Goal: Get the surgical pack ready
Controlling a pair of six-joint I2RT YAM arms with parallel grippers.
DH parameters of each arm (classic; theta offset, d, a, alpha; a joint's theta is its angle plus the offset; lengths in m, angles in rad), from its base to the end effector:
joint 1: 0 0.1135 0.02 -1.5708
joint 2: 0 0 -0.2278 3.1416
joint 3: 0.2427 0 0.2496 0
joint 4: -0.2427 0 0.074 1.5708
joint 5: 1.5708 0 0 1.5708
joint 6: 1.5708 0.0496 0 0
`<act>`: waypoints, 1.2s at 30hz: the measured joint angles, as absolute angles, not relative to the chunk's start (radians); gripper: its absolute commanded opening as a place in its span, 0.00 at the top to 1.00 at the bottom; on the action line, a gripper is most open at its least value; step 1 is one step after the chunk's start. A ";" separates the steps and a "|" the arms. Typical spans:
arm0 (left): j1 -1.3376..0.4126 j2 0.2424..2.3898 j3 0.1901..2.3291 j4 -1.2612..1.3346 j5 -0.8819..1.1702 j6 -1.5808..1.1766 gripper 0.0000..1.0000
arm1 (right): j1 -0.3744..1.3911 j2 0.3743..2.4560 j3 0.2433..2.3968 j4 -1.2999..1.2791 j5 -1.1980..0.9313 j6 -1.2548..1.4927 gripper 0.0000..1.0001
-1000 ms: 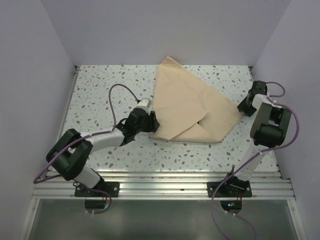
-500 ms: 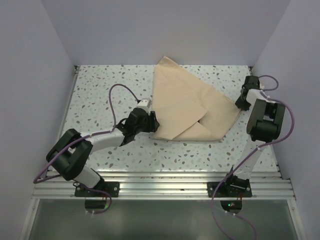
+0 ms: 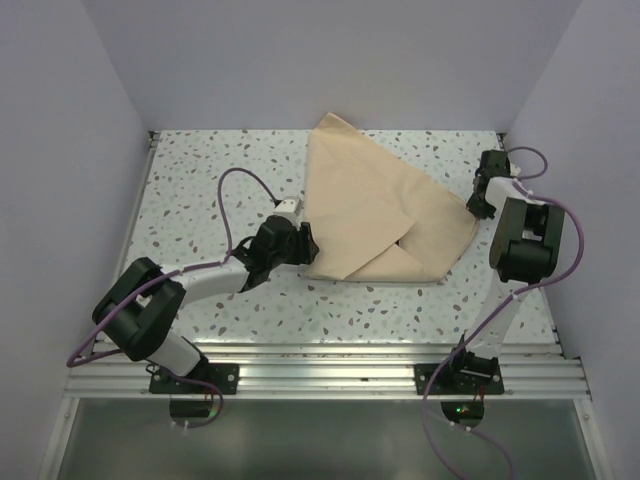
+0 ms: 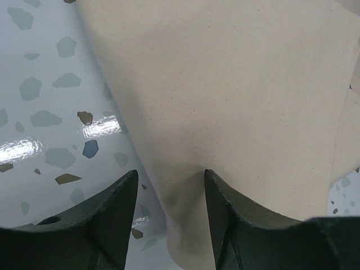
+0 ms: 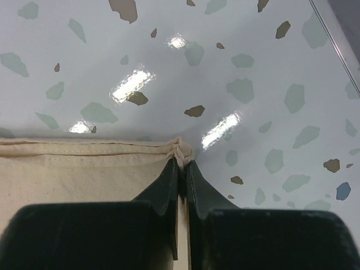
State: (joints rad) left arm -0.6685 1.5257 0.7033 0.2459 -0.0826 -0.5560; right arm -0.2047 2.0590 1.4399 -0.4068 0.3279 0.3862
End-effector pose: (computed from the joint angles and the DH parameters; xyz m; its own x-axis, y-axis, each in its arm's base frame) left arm 0.2553 -0.1964 0.1371 -0.6607 -0.1484 -0.7358 0.2528 0.8790 -0.4043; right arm 0.4096 -0.1014 0.1195 -0.6416 0.4974 -0.5839 0.6451 0.7618 -0.0599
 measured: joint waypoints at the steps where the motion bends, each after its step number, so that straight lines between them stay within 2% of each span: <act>1: -0.668 1.526 0.703 0.246 -0.083 -0.556 0.46 | -0.205 2.059 1.440 -0.406 0.326 0.384 1.00; 10: -0.668 1.526 0.703 0.246 -0.083 -0.556 0.46 | -0.204 1.997 1.386 -0.408 0.222 0.386 1.00; 20: -0.667 1.526 0.703 0.245 -0.086 -0.556 0.46 | -0.187 1.687 1.321 -0.415 0.117 0.424 1.00; 27: -0.667 1.526 0.703 0.245 -0.090 -0.556 0.49 | -0.090 1.592 1.291 -0.420 0.114 0.427 1.00; 29: -0.667 1.527 0.703 0.245 -0.091 -0.556 0.52 | -0.050 1.589 1.277 -0.421 0.113 0.427 1.00; 33: -0.667 1.541 0.704 0.245 -0.092 -0.556 0.69 | 0.009 1.588 1.262 -0.438 0.118 0.427 1.00; 36: -0.667 1.567 0.715 0.244 -0.091 -0.556 0.69 | 0.053 1.586 1.262 -0.444 0.136 0.426 1.00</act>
